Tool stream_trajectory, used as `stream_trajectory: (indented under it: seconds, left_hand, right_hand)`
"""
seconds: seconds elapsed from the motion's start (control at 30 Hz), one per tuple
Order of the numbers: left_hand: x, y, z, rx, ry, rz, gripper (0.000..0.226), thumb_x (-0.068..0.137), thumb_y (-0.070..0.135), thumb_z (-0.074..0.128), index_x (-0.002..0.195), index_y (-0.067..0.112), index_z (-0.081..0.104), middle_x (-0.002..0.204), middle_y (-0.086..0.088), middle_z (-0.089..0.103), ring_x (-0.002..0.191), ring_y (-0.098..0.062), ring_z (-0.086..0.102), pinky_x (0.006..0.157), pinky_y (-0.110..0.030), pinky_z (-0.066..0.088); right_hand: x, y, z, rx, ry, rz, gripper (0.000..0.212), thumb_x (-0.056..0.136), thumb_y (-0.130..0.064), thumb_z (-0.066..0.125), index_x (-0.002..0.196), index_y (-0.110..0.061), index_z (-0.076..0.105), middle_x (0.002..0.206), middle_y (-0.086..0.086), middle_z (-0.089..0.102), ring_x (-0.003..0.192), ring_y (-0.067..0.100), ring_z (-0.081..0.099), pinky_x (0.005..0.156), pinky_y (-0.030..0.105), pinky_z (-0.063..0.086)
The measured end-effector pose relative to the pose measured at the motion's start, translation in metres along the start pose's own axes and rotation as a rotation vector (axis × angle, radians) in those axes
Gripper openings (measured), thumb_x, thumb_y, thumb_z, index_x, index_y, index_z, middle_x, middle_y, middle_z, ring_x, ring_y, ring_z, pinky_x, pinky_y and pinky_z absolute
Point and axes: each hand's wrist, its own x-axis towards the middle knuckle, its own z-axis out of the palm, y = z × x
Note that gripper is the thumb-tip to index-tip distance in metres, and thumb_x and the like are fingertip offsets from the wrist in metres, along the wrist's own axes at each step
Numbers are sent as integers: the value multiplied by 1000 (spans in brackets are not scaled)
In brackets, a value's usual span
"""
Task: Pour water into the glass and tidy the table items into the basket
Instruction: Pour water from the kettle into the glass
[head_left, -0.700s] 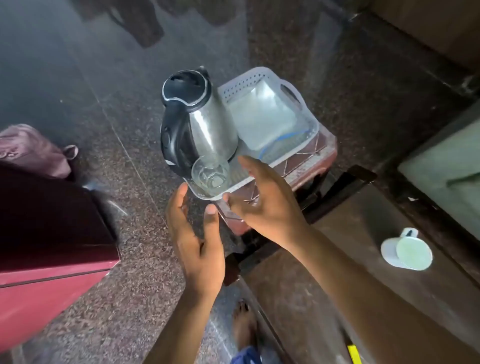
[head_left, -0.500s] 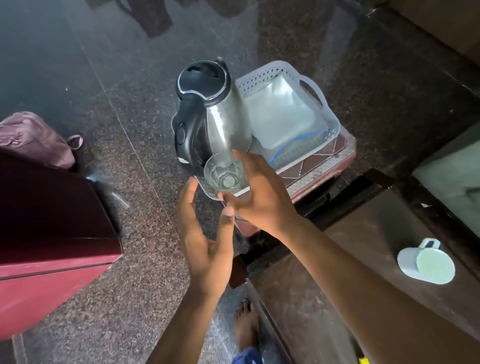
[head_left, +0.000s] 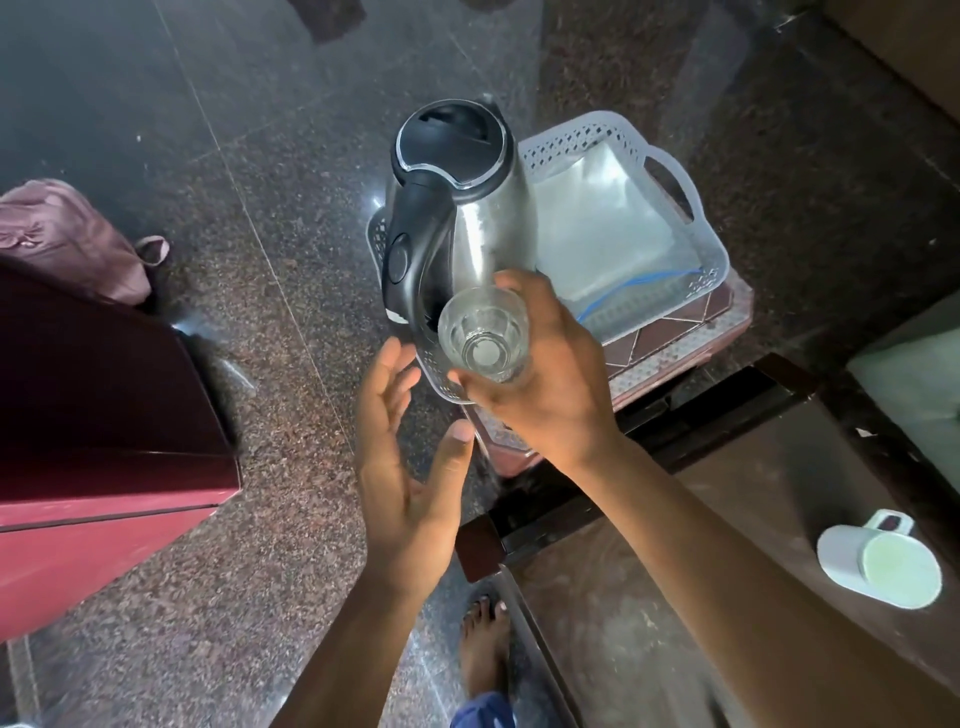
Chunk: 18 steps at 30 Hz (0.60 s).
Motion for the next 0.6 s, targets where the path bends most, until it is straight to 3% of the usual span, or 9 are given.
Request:
stream_trajectory:
  seconds: [0.17, 0.3, 0.4, 0.5, 0.53, 0.6]
  left_hand:
    - [5, 17, 1, 33, -54, 82, 87, 92, 24, 74, 164, -2, 33, 168, -19, 46, 160, -34, 45, 133, -63, 34]
    - [11, 38, 2, 2, -69, 120, 94, 88, 23, 81, 165, -3, 33, 170, -15, 47, 161, -29, 46, 134, -53, 37]
    - [17, 53, 6, -95, -77, 168, 90, 87, 19, 84, 160, -7, 39, 155, -12, 60, 145, -24, 62, 120, -43, 52]
    - [22, 60, 6, -201, -66, 161, 81, 84, 10, 89, 152, -5, 48, 140, -19, 67, 129, -37, 70, 105, -61, 59]
    - [23, 60, 4, -208, -52, 161, 79, 83, 7, 92, 150, -4, 51, 136, -17, 69, 126, -35, 72, 103, -58, 60]
    - [23, 60, -1, -198, -13, 161, 77, 79, 4, 95, 144, -4, 56, 130, -10, 73, 120, -26, 75, 97, -40, 62]
  right_hand:
    - [-1, -29, -40, 95, 37, -68, 87, 69, -38, 98, 139, -12, 53, 122, 1, 74, 106, 23, 75, 88, 42, 63]
    - [-7, -58, -72, 166, -38, -87, 92, 66, -36, 98, 142, -23, 48, 119, -9, 73, 110, 13, 74, 91, 39, 61]
    - [-13, -80, -85, 209, -93, -128, 95, 65, -37, 98, 144, -25, 47, 121, -10, 73, 111, 12, 73, 88, 34, 63]
    - [-21, -93, -87, 253, -129, -146, 95, 65, -36, 99, 145, -24, 48, 121, -10, 73, 112, 12, 73, 84, 28, 63]
    - [-22, -96, -85, 267, -137, -151, 95, 66, -35, 99, 145, -24, 48, 121, -10, 73, 112, 12, 73, 85, 30, 63]
    - [-24, -99, -81, 285, -159, -163, 96, 67, -33, 100, 147, -24, 47, 123, -9, 73, 113, 12, 73, 84, 34, 64]
